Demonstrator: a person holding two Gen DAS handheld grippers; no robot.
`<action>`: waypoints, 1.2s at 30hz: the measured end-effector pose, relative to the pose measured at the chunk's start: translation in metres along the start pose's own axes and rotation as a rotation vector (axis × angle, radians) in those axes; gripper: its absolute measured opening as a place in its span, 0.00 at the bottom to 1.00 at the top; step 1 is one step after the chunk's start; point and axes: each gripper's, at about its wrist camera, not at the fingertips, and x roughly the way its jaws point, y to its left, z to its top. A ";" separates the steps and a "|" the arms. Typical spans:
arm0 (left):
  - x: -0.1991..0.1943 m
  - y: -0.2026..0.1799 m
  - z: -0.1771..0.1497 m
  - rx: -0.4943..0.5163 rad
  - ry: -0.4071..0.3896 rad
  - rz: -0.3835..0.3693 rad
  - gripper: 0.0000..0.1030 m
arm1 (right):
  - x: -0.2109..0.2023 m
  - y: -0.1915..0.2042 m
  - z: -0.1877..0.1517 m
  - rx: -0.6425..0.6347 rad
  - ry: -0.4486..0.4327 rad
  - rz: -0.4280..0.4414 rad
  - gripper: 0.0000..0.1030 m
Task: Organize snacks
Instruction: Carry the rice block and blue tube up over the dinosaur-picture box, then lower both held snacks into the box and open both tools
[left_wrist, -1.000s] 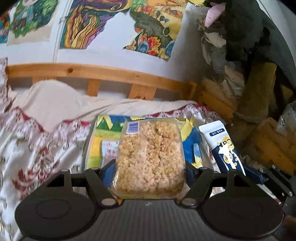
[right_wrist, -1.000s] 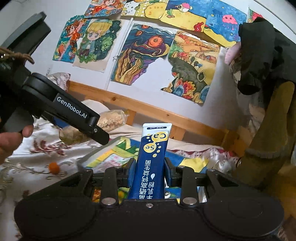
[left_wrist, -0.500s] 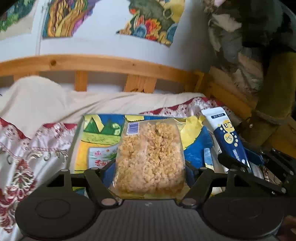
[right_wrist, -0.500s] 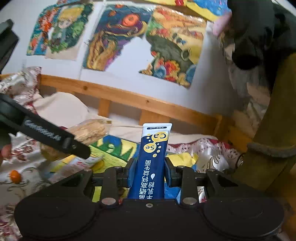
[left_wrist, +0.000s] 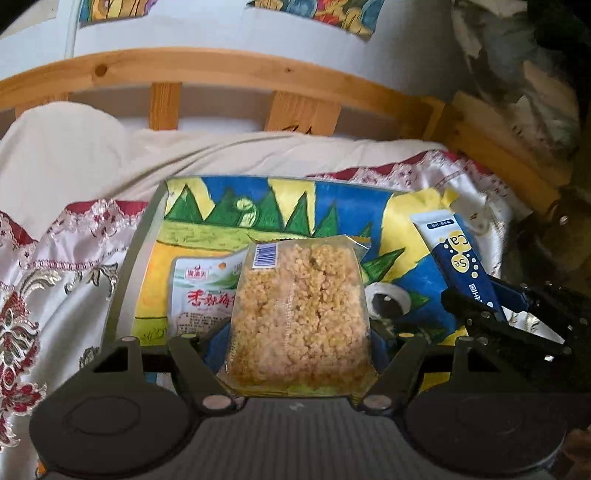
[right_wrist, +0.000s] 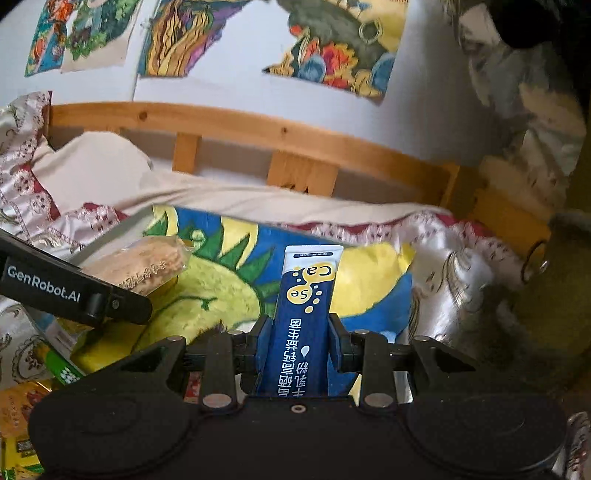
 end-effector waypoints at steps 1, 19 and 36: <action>0.003 0.000 -0.001 0.000 0.006 0.005 0.74 | 0.003 0.002 -0.001 -0.011 0.008 -0.003 0.33; 0.026 -0.007 -0.005 -0.005 0.105 0.098 0.74 | 0.020 -0.006 -0.016 0.038 0.105 -0.009 0.33; 0.026 -0.005 -0.007 -0.051 0.150 0.122 0.85 | 0.009 -0.011 -0.018 0.072 0.062 -0.013 0.53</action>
